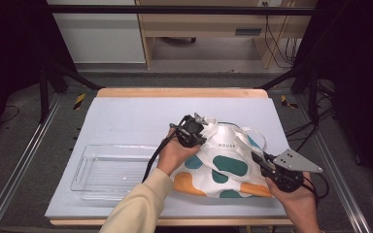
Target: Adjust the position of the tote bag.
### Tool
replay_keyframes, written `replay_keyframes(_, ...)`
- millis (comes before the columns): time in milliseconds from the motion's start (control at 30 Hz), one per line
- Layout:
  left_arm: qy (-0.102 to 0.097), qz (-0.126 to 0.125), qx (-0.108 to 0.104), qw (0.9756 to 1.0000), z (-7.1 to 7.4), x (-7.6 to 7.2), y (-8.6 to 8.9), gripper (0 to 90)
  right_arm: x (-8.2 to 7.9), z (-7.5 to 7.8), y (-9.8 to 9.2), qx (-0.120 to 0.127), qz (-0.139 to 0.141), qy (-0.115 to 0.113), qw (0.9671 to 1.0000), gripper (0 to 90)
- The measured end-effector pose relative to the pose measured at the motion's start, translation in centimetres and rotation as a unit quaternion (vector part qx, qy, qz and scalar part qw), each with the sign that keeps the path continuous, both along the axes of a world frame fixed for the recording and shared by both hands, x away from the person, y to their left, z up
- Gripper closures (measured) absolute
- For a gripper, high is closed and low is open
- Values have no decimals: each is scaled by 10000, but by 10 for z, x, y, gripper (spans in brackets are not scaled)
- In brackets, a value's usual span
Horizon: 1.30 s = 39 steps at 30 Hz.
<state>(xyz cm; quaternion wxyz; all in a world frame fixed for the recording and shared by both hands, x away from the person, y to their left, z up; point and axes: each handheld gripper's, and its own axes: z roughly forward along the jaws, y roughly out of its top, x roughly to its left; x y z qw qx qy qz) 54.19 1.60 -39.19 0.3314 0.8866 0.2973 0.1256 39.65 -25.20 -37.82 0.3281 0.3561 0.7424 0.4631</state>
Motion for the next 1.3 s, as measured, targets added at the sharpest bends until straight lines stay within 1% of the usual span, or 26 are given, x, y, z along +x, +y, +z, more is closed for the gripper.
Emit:
replay_keyframes(33,-42,-12,-49,10000,2,-4,1,858,0,0,0,8,-2,-1,10000,784)
replay_keyframes(100,-89,-44,-125,9999,7,-12,4,870,-1,-1,-2,5,-11,-7,10000,783)
replay_keyframes(133,-181,-161,-146,9996,11,-20,5,873,-3,-3,-4,-13,-19,11,10000,783)
replay_keyframes(167,-353,-264,-91,9990,15,-34,7,872,-4,-4,-5,-5,-26,25,10000,783)
replay_keyframes(200,-353,-264,-91,9990,15,-34,7,872,-4,-4,-5,-5,-26,25,10000,783)
replay_keyframes(233,-443,-317,-43,9985,17,-40,9,872,-4,-6,-6,8,-45,50,10000,783)
replay_keyframes(267,-453,-349,-51,9984,18,-46,13,872,-4,-7,-7,11,-56,73,10000,783)
replay_keyframes(333,-423,-369,-184,9983,18,-55,22,872,-6,-9,-9,14,-93,100,9999,783)
replay_keyframes(367,-425,-359,-198,9983,18,-57,25,872,-7,-9,-10,22,-105,100,9999,783)
replay_keyframes(400,-422,-338,-267,9982,18,-60,29,872,-8,-9,-11,18,-103,98,9999,782)
replay_keyframes(433,-364,-337,-392,9980,18,-65,34,874,-11,-8,-13,28,-123,98,9999,782)
replay_keyframes(500,-358,-367,-464,9976,17,-71,39,875,-13,-9,-14,29,-150,104,9998,781)
replay_keyframes(533,-375,-400,-457,9974,17,-75,41,875,-13,-9,-14,29,-150,104,9998,781)
replay_keyframes(633,-431,-388,-593,9965,18,-88,48,877,-16,-12,-16,32,-191,147,9997,780)
replay_keyframes(667,-493,-420,-638,9959,19,-97,52,877,-18,-15,-17,27,-211,180,9996,779)
replay_keyframes(700,-493,-420,-638,9959,19,-97,52,877,-18,-15,-17,27,-211,180,9996,779)
replay_keyframes(833,-500,-509,-656,9953,15,-112,56,877,-21,-19,-19,22,-229,227,9995,777)
replay_keyframes(933,-491,-560,-617,9953,10,-120,57,877,-24,-20,-21,16,-243,252,9994,774)
replay_keyframes(1000,-489,-566,-570,9956,7,-127,61,877,-29,-21,-23,32,-251,262,9993,770)
replay_keyframes(1067,-486,-569,-548,9957,5,-129,62,877,-32,-21,-24,40,-285,264,9992,769)
replay_keyframes(1167,-410,-570,-530,9961,0,-133,67,878,-34,-21,-25,34,-261,262,9993,769)
replay_keyframes(1200,-358,-593,-545,9961,-3,-137,71,878,-35,-20,-25,72,-264,271,9993,768)
replay_keyframes(1300,-369,-603,-529,9961,-5,-141,73,878,-34,-20,-25,87,-256,276,9993,764)
